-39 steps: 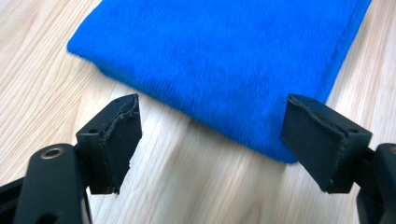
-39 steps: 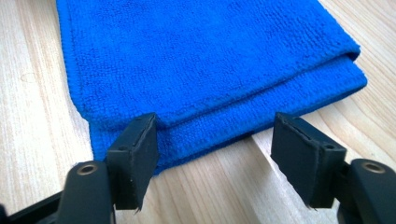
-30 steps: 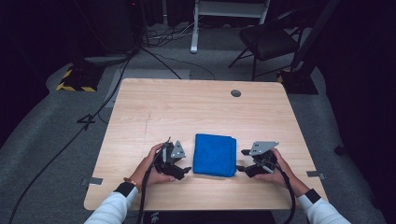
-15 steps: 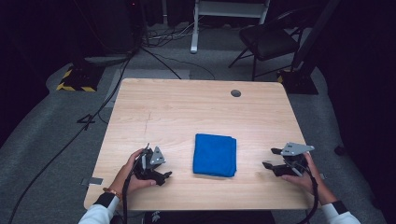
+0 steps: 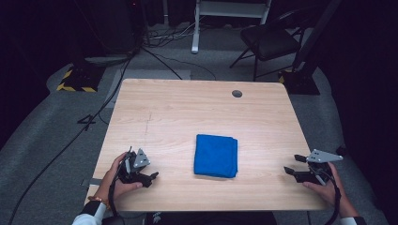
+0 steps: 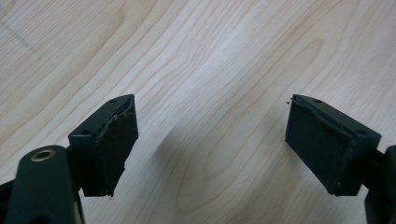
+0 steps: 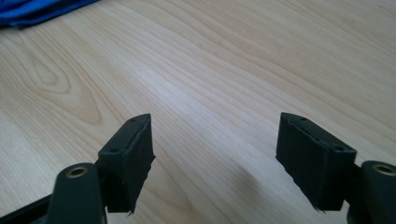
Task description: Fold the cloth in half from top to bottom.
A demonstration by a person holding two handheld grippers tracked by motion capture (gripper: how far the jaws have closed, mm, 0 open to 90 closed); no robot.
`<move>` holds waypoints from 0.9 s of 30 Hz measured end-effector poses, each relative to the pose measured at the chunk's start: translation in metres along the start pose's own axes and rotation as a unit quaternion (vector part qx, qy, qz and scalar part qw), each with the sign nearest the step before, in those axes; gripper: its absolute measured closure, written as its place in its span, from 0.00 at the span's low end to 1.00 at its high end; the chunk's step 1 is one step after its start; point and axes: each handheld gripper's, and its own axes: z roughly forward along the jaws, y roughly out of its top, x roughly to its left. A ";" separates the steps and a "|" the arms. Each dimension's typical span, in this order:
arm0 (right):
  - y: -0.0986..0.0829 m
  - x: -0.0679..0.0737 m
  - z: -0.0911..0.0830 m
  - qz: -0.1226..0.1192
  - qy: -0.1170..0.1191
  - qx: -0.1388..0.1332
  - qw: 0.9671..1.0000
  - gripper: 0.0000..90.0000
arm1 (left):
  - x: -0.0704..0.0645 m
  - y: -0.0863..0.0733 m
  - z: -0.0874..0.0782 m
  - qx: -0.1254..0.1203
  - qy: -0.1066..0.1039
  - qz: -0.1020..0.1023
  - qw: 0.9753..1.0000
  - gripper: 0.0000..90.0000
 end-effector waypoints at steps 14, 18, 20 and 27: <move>-0.039 -0.013 -0.018 0.067 -0.031 -0.003 0.997 0.28 | 0.019 -0.035 -0.009 -0.032 -0.021 -0.079 0.996 0.18; -0.042 -0.013 -0.020 0.076 -0.041 0.000 0.996 0.28 | 0.020 -0.042 -0.013 -0.039 -0.014 -0.083 0.996 0.18; -0.042 -0.011 -0.019 0.075 -0.048 0.001 0.996 0.28 | 0.020 -0.043 -0.013 -0.040 -0.015 -0.085 0.995 0.18; -0.044 -0.010 -0.019 0.078 -0.052 -0.005 0.996 0.28 | 0.020 -0.043 -0.014 -0.039 -0.014 -0.088 0.995 0.18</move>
